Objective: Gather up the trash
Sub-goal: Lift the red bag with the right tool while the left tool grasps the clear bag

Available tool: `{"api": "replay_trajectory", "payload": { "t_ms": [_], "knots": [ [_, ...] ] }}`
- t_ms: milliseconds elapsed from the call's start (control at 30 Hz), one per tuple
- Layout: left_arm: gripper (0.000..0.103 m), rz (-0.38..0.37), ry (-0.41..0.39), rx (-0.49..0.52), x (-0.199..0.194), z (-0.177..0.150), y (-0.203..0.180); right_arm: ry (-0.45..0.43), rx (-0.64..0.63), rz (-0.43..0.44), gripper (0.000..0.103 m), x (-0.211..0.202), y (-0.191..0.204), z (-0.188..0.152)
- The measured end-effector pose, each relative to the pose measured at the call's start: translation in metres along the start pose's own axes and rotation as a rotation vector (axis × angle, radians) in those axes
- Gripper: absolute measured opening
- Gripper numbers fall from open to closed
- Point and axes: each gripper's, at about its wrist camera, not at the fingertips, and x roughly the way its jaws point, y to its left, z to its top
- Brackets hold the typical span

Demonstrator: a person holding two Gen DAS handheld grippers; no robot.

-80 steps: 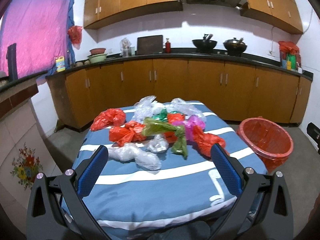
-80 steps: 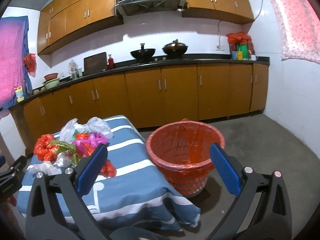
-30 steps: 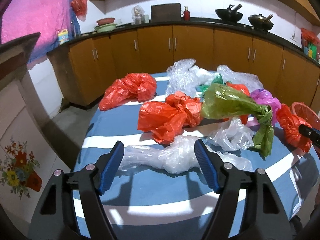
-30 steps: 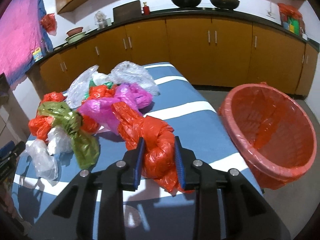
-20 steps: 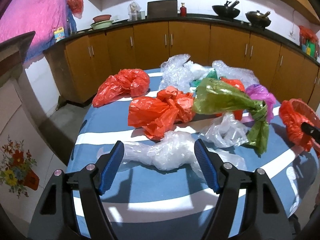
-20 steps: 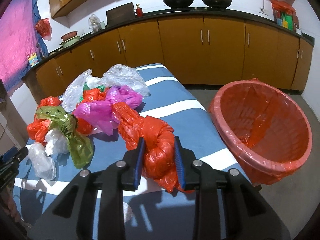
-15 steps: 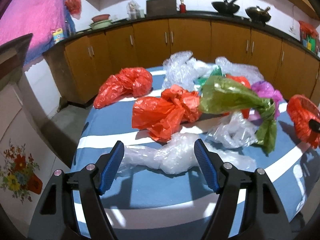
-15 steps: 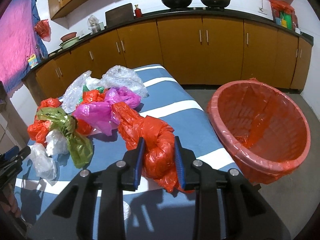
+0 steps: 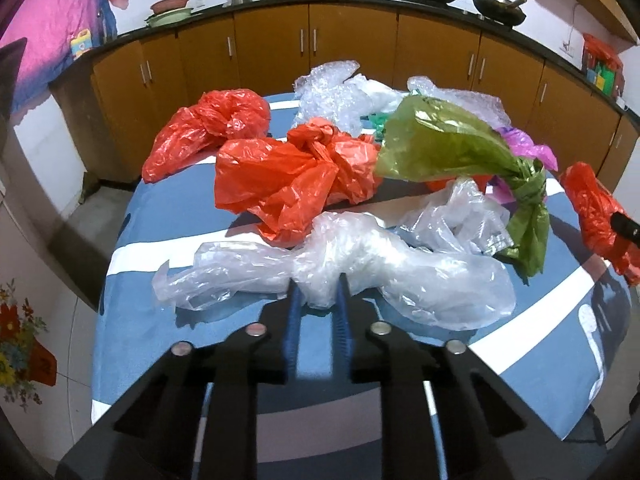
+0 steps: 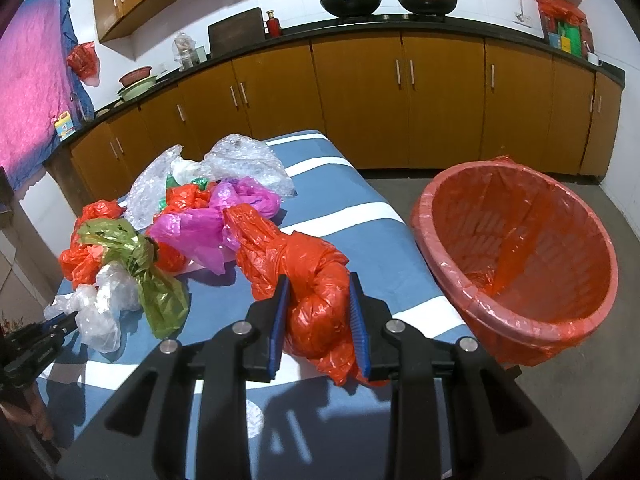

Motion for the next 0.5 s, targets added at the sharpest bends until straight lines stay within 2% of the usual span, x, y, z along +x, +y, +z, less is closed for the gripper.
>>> {"api": "replay_trajectory", "payload": {
  "t_ms": [500],
  "knots": [
    [0.012, -0.028, -0.132, -0.018, -0.056, 0.014, -0.007, -0.04, 0.008, 0.016, 0.029, -0.025, -0.006, 0.001]
  ]
}}
